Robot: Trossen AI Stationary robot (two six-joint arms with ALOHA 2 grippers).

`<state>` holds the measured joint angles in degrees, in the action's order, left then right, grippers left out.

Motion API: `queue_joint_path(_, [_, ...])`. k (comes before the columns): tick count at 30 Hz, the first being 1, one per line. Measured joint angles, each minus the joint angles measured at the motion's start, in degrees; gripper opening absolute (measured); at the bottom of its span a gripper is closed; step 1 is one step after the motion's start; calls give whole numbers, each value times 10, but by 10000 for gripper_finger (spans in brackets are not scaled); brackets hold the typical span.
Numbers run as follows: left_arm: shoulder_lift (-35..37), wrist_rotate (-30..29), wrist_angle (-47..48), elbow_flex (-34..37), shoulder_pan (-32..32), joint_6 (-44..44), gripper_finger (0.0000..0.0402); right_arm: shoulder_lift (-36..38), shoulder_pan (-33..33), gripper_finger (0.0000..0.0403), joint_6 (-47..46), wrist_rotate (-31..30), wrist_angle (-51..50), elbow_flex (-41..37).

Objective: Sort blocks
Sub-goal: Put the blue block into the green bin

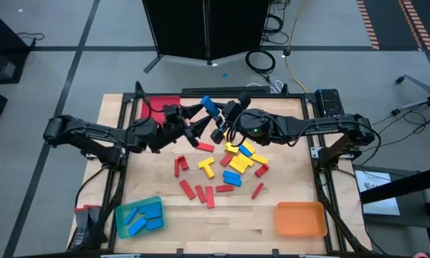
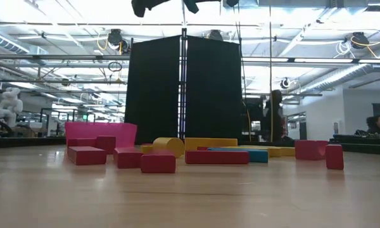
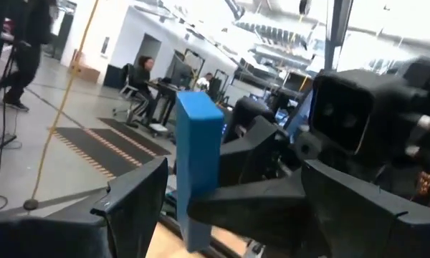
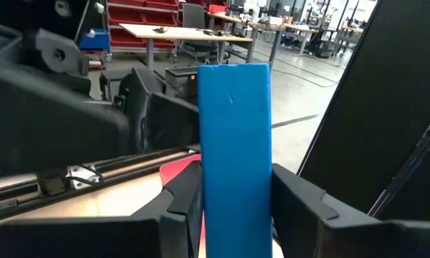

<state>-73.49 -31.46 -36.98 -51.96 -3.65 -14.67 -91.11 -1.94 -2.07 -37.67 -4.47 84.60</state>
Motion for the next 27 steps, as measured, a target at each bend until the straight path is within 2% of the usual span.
queue_joint_path(11, [7,0,-22,0,8,31,326,0,0,114,15,2,-1,0])
queue_joint_path(16, [7,28,-23,0,11,30,326,0,0,114,28,3,-1,0])
queue_joint_path(27, [13,46,-10,1,24,32,325,0,0,114,54,11,-1,0])
